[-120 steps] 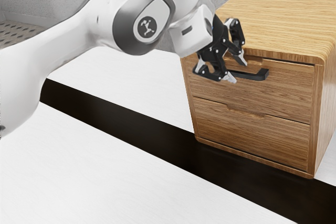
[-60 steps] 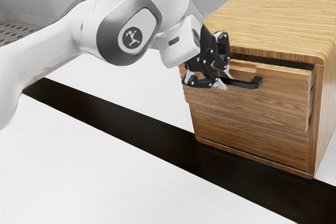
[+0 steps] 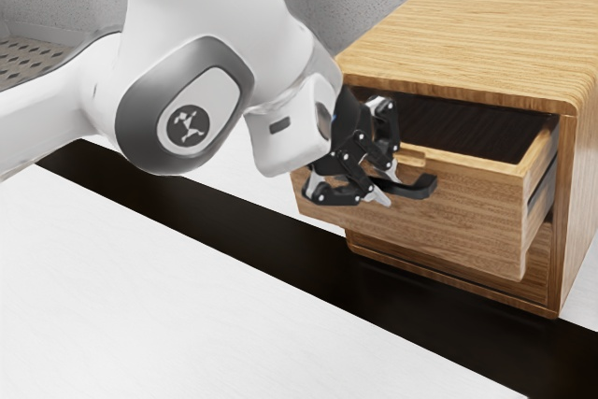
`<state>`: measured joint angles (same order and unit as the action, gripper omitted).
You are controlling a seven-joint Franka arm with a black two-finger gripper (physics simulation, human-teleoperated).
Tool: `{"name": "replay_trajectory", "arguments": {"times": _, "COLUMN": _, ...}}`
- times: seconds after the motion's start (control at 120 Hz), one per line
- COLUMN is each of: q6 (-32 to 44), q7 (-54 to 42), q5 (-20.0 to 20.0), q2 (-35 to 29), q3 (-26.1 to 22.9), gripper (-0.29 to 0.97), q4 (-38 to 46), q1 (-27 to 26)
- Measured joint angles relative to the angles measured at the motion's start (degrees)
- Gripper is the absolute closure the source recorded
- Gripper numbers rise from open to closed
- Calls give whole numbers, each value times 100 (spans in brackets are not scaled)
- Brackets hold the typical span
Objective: Pull the drawer handle with one arm to open the drawer
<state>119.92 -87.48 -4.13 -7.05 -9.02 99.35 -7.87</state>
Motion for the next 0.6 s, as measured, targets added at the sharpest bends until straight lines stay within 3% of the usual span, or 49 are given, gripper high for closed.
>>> {"name": "replay_trajectory", "arguments": {"times": 0.6, "q6": 108, "q7": 90, "q5": -83, "q2": -1354, "q3": 9, "gripper": 70, "q4": 1400, "q1": -130}}
